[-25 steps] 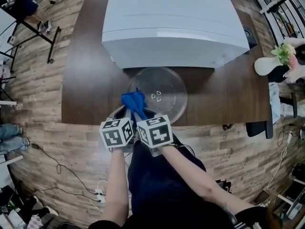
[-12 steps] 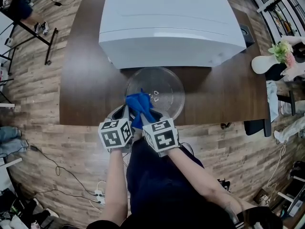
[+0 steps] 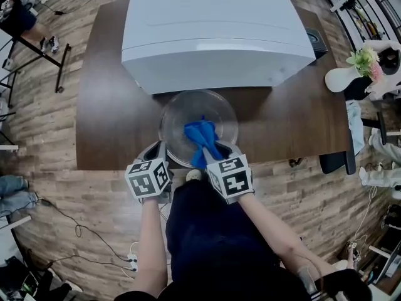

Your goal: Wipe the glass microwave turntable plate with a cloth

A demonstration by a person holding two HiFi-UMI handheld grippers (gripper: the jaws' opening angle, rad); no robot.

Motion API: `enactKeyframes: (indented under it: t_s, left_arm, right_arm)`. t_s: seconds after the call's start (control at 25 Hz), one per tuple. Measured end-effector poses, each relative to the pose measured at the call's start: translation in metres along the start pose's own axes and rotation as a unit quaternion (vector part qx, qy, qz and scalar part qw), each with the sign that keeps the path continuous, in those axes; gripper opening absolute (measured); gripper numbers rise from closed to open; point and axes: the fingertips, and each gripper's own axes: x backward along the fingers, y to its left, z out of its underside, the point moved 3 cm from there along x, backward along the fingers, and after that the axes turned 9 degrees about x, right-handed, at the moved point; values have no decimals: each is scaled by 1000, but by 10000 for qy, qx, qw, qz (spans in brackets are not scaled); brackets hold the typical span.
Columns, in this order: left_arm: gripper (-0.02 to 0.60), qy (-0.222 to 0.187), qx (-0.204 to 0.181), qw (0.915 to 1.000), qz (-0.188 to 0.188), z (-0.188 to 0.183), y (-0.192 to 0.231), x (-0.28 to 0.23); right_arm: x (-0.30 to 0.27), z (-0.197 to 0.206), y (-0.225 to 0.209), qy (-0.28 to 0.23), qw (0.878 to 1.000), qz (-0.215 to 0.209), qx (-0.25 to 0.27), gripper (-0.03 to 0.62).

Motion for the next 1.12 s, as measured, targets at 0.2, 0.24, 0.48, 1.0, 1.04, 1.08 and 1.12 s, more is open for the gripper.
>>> enactKeyframes:
  t_s: [0.2, 0.24, 0.48, 1.0, 1.04, 1.08, 1.12]
  left_arm:
    - [2, -2, -12, 10000, -6, 1, 0, 0]
    - [2, -5, -21, 10000, -10, 1, 0, 0]
    - [2, -41, -73, 10000, -48, 0, -1, 0]
    - [3, -90, 61, 9999, 13, 1, -2, 0]
    - [3, -132, 55, 9999, 25, 1, -2, 1]
    - [3, -172, 62, 9998, 34, 1, -2, 1]
    - [3, -201, 78, 9998, 42, 1, -2, 2]
  right_arm:
    - [9, 7, -26, 11, 9997, 224, 21, 95]
    - [10, 7, -31, 10, 9996, 268, 6, 95]
    - [16, 6, -61, -12, 9981, 621, 51, 95]
    - [22, 7, -89, -183, 9957, 845, -346, 95]
    - [22, 8, -89, -205, 9957, 820, -381, 95]
    - [22, 9, -89, -238, 9957, 790, -420, 95]
    - [22, 9, -89, -287, 9956, 755, -467, 95]
